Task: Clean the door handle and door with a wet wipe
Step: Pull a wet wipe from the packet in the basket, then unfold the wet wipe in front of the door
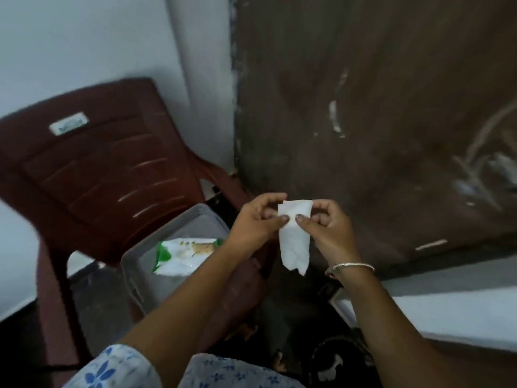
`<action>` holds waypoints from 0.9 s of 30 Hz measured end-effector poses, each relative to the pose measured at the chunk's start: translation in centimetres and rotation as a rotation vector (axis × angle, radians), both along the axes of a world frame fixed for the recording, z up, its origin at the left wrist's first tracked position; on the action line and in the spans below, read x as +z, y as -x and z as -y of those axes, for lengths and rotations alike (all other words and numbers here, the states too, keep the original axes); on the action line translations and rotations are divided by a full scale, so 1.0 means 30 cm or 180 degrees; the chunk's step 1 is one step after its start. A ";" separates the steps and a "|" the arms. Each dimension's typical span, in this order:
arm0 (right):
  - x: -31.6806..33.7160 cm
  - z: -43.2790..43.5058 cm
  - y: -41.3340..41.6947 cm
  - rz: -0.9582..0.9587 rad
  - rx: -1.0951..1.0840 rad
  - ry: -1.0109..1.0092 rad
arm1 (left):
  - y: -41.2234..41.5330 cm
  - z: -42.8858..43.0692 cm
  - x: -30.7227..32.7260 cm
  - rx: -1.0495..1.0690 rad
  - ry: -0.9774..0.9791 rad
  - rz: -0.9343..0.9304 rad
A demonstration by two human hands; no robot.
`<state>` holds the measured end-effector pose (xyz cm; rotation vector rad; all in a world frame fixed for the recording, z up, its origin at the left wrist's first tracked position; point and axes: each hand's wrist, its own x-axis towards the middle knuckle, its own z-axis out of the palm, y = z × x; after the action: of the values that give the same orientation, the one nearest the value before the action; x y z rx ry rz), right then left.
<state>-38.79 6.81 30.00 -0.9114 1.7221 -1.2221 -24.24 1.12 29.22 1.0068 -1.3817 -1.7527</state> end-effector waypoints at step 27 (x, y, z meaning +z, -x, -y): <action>0.304 -0.428 0.259 -0.0462 -0.1616 0.0833 | 0.433 -0.154 0.350 -0.2117 0.0815 0.0045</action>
<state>-46.56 19.64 39.13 -0.7441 2.0160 -1.7820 -37.21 5.74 39.73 0.4376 -2.0469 -1.9382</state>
